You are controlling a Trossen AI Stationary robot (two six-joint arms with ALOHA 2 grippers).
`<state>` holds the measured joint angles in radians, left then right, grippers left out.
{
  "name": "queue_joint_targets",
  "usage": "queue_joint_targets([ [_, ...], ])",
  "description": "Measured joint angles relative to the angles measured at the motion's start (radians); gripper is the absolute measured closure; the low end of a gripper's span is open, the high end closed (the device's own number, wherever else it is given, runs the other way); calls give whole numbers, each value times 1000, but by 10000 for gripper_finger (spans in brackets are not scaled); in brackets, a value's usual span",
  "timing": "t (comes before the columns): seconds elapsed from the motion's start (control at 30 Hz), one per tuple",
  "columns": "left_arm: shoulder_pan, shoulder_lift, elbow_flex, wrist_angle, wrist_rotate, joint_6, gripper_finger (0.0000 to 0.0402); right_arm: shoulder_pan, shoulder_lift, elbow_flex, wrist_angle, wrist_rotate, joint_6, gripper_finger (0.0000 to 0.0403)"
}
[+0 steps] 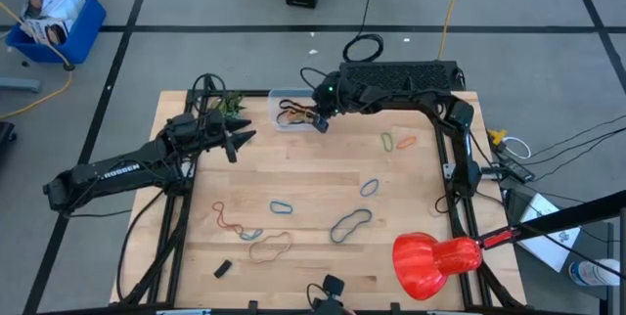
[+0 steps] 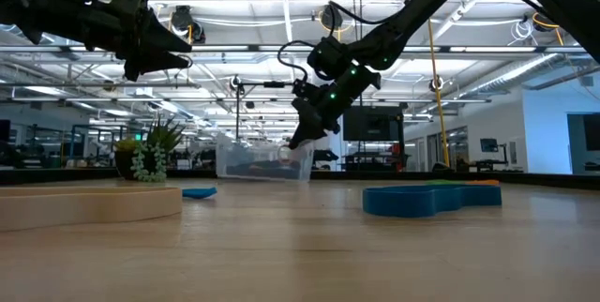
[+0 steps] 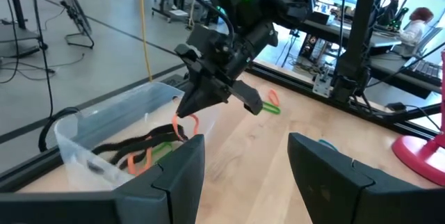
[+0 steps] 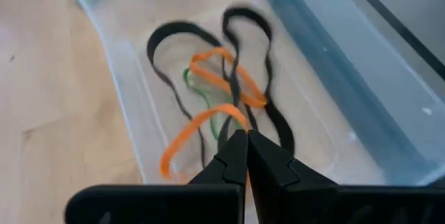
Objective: Pick and place rubber bands into bin
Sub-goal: Put the left orange rubber band into the transparent bin, then put the green rubber band into the transparent bin
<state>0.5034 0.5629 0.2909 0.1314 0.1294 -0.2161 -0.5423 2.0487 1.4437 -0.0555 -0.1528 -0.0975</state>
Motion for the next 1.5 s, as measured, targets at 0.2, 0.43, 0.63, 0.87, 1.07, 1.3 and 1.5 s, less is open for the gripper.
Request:
queue_joint_targets([
  [0.2,0,0,0,0,0,0,188,0,0,-1,13,0,-1,400],
  [0.43,0,0,0,0,0,-2,188,0,0,-1,32,0,6,381],
  [0.63,0,0,0,0,0,-2,188,0,0,-1,33,0,5,342],
  [0.87,0,0,0,0,0,-2,188,-1,-36,-3,19,2,5,281],
  [1.07,0,0,0,0,0,-1,188,-6,-178,-2,-35,-2,-50,256],
  [1.3,0,0,0,0,1,-16,188,-14,-339,-2,-327,25,-159,257],
  [1.5,0,0,0,0,1,-19,188,-31,-425,-2,-665,24,-231,266],
])
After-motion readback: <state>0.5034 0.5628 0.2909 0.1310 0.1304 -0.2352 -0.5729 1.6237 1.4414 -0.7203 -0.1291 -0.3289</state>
